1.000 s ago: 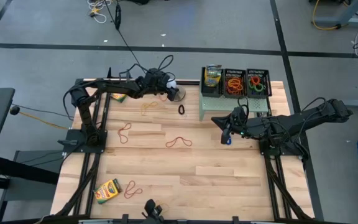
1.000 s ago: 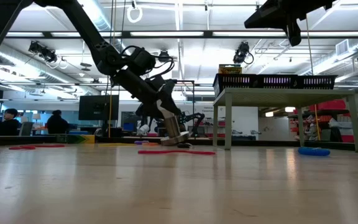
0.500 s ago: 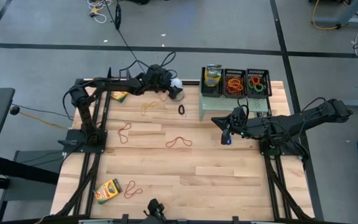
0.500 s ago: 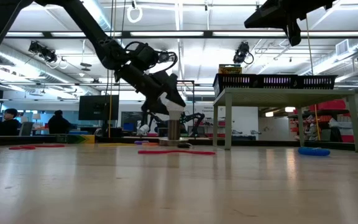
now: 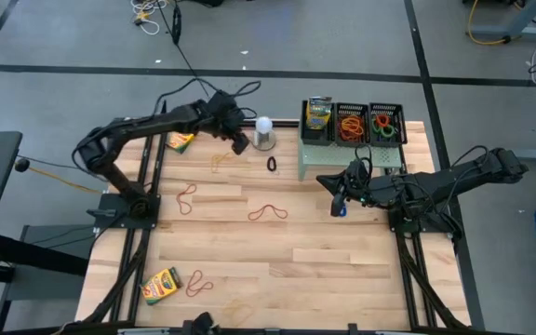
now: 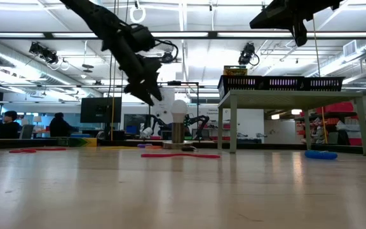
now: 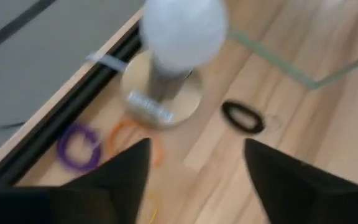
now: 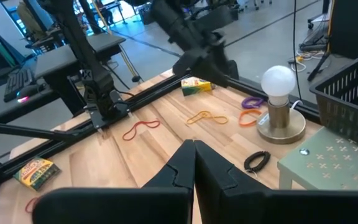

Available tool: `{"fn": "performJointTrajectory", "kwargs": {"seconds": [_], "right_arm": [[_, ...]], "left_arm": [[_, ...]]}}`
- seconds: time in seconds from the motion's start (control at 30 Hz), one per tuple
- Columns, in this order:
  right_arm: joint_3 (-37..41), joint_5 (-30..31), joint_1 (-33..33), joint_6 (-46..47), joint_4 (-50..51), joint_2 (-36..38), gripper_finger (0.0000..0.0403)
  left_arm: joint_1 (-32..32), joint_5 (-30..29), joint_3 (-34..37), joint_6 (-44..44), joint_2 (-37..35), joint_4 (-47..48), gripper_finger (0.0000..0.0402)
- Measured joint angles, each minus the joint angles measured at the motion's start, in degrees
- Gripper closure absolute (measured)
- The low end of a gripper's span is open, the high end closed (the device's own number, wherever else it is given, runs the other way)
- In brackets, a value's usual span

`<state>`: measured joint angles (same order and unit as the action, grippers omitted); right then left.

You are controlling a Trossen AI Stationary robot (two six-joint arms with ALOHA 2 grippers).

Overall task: Pick & Place Office Desk Supplies
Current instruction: Put the violet spring keychain into the right basket on the shelf

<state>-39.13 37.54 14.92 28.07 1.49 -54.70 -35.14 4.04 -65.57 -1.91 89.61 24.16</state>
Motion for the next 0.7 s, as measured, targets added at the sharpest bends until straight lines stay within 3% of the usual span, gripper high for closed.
{"fn": "performJointTrajectory", "kwargs": {"seconds": [0.1,0.23,0.33,0.47,0.7], "right_arm": [[0.0,0.0,0.0,-0.5,0.0,0.0,0.0396],[0.0,0.0,0.0,-0.9,0.0,0.0,0.0396],[0.0,0.0,0.0,-0.9,0.0,0.0,0.0396],[0.0,0.0,0.0,-0.5,0.0,0.0,0.0396],[0.0,0.1,0.0,0.5,-0.2,0.0,0.0396]], "left_arm": [[-0.5,-2.7,6.2,-3.0,-3.3,-2.5,0.0221],[-4.8,1.9,15.0,-11.5,-4.6,-10.6,0.0322],[-8.7,1.8,16.6,-18.3,-3.1,-15.1,0.037],[-13.9,1.5,14.3,-20.8,1.6,-17.4,0.0367],[-16.6,1.5,8.1,-23.0,11.5,-16.6,0.0271]]}}
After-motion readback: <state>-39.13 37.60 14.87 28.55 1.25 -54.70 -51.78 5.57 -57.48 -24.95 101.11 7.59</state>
